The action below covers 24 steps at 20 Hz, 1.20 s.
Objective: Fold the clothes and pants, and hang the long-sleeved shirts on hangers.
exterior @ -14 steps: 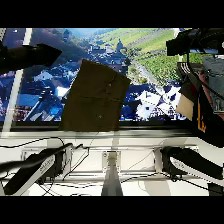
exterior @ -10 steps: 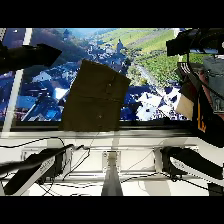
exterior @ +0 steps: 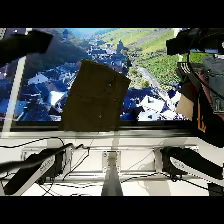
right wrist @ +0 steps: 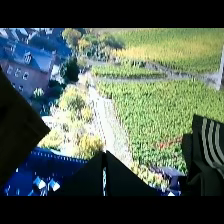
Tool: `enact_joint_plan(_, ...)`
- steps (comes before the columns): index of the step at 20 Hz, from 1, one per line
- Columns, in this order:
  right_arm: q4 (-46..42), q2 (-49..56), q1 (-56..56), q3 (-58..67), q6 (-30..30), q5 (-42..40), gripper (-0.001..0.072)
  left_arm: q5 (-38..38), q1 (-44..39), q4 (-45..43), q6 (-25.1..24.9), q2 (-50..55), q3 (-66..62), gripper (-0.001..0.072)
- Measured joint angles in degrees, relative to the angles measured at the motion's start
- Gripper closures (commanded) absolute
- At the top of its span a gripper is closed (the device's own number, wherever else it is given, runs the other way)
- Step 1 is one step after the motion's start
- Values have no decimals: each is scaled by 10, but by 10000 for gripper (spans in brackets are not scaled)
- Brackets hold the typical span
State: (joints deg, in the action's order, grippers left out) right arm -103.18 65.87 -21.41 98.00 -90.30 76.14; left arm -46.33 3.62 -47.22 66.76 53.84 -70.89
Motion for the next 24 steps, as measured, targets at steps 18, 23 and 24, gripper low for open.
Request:
enact_joint_plan(18, 374, 14, 86, -475, 107, -21, 288, -108, 56, -238, -1, 2, 33, 424)
enact_joint_plan(23, 584, 15, 46, -646, 115, -162, 224, -214, 137, -296, -24, 46, 131, 434)
enact_joint_plan(24, 612, 17, 33, -662, 116, -182, 224, -230, 153, -300, -30, 54, 158, 299)
